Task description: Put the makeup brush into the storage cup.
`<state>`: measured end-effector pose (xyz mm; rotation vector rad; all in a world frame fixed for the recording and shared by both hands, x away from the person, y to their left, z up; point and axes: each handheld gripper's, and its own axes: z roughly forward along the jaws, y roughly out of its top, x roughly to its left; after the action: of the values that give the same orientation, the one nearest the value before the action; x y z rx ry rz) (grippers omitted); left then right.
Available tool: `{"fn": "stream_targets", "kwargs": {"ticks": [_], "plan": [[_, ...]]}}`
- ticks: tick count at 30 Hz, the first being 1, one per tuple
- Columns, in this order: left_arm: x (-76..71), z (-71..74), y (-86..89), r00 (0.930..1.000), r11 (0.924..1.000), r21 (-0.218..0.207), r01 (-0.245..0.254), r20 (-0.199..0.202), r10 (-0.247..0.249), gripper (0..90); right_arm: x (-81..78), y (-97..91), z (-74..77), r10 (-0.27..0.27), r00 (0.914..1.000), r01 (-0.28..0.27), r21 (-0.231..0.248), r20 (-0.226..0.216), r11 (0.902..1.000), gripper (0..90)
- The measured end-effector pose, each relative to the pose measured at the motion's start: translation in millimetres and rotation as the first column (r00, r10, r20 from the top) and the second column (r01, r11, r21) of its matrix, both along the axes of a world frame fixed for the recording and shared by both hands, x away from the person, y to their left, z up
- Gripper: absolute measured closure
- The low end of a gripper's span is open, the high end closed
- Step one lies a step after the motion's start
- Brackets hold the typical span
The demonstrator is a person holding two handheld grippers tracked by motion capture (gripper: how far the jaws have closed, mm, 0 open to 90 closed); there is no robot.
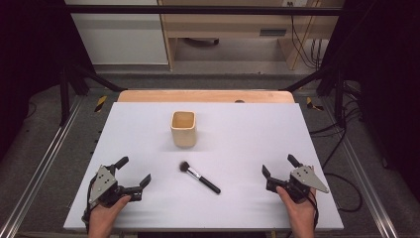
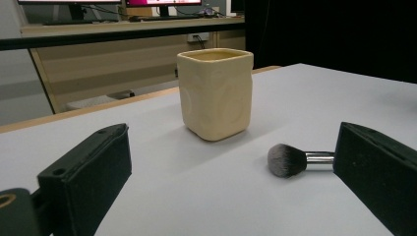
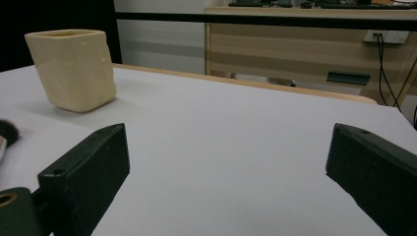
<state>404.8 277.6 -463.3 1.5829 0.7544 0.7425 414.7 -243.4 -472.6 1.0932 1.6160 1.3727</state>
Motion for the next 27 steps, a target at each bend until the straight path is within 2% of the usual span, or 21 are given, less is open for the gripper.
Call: {"fn": "stream_targets", "kwargs": {"ticks": [6, 8, 11, 12, 13, 15, 16, 19, 22, 23, 27], "plan": [[-1.0, -0.1, -1.2, 1.0000, 1.0000, 0.006, -0.003, 0.007, 0.003, 1.0, -1.5, 2.7, 0.4, -0.010, 0.9997, 0.010, -0.026, -0.022, 0.9996, 5.3], [-1.2, 0.1, -0.9, 0.9999, 1.0000, 0.007, -0.007, 0.010, 0.007, 0.9, -0.6, 5.9, 1.2, -0.002, 0.9990, 0.000, -0.037, -0.046, 0.9993, 5.3], [-1.3, 0.0, -0.3, 0.9999, 0.9999, 0.007, -0.011, 0.010, 0.011, 1.0, 3.0, 10.8, 7.1, 0.017, 0.9939, -0.025, -0.073, -0.109, 0.9970, 4.8], [-1.4, 0.0, -0.3, 0.9999, 0.9999, 0.006, -0.012, 0.011, 0.012, 1.0, 5.8, 13.6, 11.2, 0.038, 0.9867, -0.056, -0.106, -0.158, 0.9928, 4.9], [-1.5, 0.0, -0.3, 0.9999, 0.9999, 0.007, -0.013, 0.011, 0.013, 1.0, 5.8, 13.6, 11.2, 0.038, 0.9867, -0.056, -0.106, -0.158, 0.9928, 4.9], [-1.7, 0.4, 0.0, 0.9998, 0.9999, 0.008, -0.014, 0.014, 0.014, 1.0, 7.5, 16.6, 16.0, 0.052, 0.9803, -0.083, -0.156, -0.191, 0.9843, 4.5], [-1.8, 0.5, 0.1, 0.9998, 0.9998, 0.008, -0.016, 0.014, 0.016, 1.0, 7.7, 18.4, 19.1, 0.068, 0.9761, -0.102, -0.162, -0.207, 0.9814, 4.4], [-1.8, 0.4, 0.5, 0.9997, 0.9997, 0.010, -0.021, 0.015, 0.021, 1.1, 8.9, 25.2, 29.8, 0.088, 0.9575, -0.152, -0.221, -0.275, 0.9632, 4.7], [-1.7, 0.1, -0.2, 0.9997, 0.9997, 0.012, -0.020, 0.015, 0.020, 1.1, 8.5, 30.7, 37.7, 0.123, 0.9469, -0.193, -0.221, -0.297, 0.9559, 5.1], [-1.6, 0.1, -0.4, 0.9997, 0.9997, 0.014, -0.020, 0.016, 0.020, 1.1, 8.6, 33.4, 40.6, 0.136, 0.9409, -0.212, -0.226, -0.310, 0.9508, 5.1], [-2.3, 0.4, -0.5, 0.9995, 0.9997, 0.010, -0.023, 0.020, 0.023, 1.1, 9.7, 44.6, 47.2, 0.165, 0.9259, -0.258, -0.251, -0.340, 0.9330, 5.5]]}}
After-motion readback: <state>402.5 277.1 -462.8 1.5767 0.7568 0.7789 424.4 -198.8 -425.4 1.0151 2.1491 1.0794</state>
